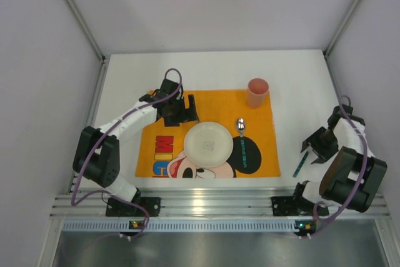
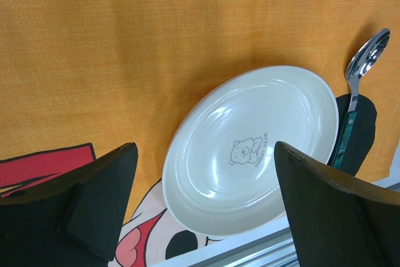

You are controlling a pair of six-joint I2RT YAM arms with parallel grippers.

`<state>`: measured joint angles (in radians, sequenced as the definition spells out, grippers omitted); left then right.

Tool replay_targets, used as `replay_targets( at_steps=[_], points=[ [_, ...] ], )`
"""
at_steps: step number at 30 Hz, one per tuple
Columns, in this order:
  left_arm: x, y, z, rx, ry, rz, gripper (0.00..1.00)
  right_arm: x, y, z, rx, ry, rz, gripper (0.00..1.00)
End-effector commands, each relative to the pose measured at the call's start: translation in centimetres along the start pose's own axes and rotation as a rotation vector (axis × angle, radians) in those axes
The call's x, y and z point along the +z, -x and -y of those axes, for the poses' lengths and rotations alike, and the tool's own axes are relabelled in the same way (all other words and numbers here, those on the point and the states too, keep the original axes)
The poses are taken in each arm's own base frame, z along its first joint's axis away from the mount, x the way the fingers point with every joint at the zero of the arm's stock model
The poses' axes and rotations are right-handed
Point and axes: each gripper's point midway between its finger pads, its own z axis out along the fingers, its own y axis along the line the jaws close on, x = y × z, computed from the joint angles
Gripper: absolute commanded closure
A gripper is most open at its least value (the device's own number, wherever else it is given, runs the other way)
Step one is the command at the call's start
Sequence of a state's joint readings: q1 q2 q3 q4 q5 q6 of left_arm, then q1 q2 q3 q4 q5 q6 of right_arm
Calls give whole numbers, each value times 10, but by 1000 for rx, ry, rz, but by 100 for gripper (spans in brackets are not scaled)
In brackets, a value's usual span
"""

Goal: Set the dinner table for one person

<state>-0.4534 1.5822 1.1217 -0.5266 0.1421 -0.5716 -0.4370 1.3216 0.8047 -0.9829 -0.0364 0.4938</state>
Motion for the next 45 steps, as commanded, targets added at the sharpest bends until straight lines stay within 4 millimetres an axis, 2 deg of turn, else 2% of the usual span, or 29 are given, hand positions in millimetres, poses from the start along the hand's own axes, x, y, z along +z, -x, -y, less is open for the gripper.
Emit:
replay_targets(
  at_steps=[1, 9, 12, 13, 14, 15, 17, 18, 22, 23, 24, 25, 26, 28, 30, 31, 33, 34, 35, 37, 38, 39, 40, 41, 43, 44, 45],
  points=[
    [-2, 2, 5, 28, -38, 32, 5, 5, 19, -3, 44, 27, 38, 44],
    [10, -19, -7, 23, -40, -3, 5, 32, 36, 6, 82, -43, 0, 48],
    [15, -21, -8, 16, -45, -11, 5, 39, 43, 10, 76, -77, 3, 55],
    [15, -21, -7, 18, -49, -11, 5, 40, 46, 8, 66, -80, 8, 65],
    [16, -20, -6, 19, -51, -10, 5, 39, 48, 7, 57, -82, 15, 66],
    [16, -19, -6, 23, -52, -11, 5, 39, 50, 7, 45, -87, 19, 77],
    [18, -16, -4, 26, -54, -10, 5, 37, 54, -2, 10, -81, 40, 90],
    [18, -14, -2, 34, -57, -10, 5, 38, 55, -5, -6, -75, 38, 100],
    [17, -1, 3, 72, -53, -1, 5, 29, 58, -26, -40, -21, 58, 100],
    [12, 7, 11, 95, -63, 14, 5, 24, 59, -30, -43, -11, 67, 100],
    [9, 13, 12, 138, -54, 35, 5, 13, 62, -36, -44, 10, 98, 100],
    [3, 20, 17, 168, -54, 62, 5, -3, 68, -53, -72, 43, 141, 100],
    [-4, 29, 29, 223, -66, 92, 5, -13, 67, -60, -90, 53, 152, 100],
    [-14, 50, 47, 275, -76, 151, 4, -50, 63, -107, -174, 189, 210, 100],
    [-18, 50, 67, 352, -94, 157, 4, -74, 50, -136, -211, 265, 215, 100],
    [-22, 54, 91, 396, -121, 182, 4, -94, 36, -160, -272, 318, 210, 100],
    [-26, 55, 117, 468, -147, 208, 5, -112, 16, -186, -310, 377, 196, 100],
    [-29, 62, 136, 498, -164, 238, 5, -126, 5, -201, -344, 418, 203, 100],
    [-31, 52, 158, 555, -184, 243, 5, -131, -1, -207, -352, 437, 198, 100],
    [-24, 41, 181, 603, -201, 226, 6, -150, -17, -223, -389, 503, 189, 100],
    [-33, 41, 204, 640, -207, 267, 6, -155, -21, -227, -398, 521, 181, 100],
    [-33, 37, 214, 663, -211, 269, 7, -160, -25, -230, -416, 536, 174, 100],
    [-25, 28, 219, 689, -200, 249, 7, -171, -33, -237, -445, 570, 167, 100],
    [-33, 22, 240, 733, -224, 271, 8, -174, -38, -237, -457, 567, 153, 100],
    [-31, 15, 257, 774, -234, 277, 8, -187, -45, -242, -491, 595, 154, 100],
    [-31, 1, 266, 812, -246, 265, 8, -190, -48, -241, -498, 601, 154, 100],
    [-26, -4, 268, 825, -236, 257, 9, -193, -52, -242, -513, 609, 152, 100]
  ],
)
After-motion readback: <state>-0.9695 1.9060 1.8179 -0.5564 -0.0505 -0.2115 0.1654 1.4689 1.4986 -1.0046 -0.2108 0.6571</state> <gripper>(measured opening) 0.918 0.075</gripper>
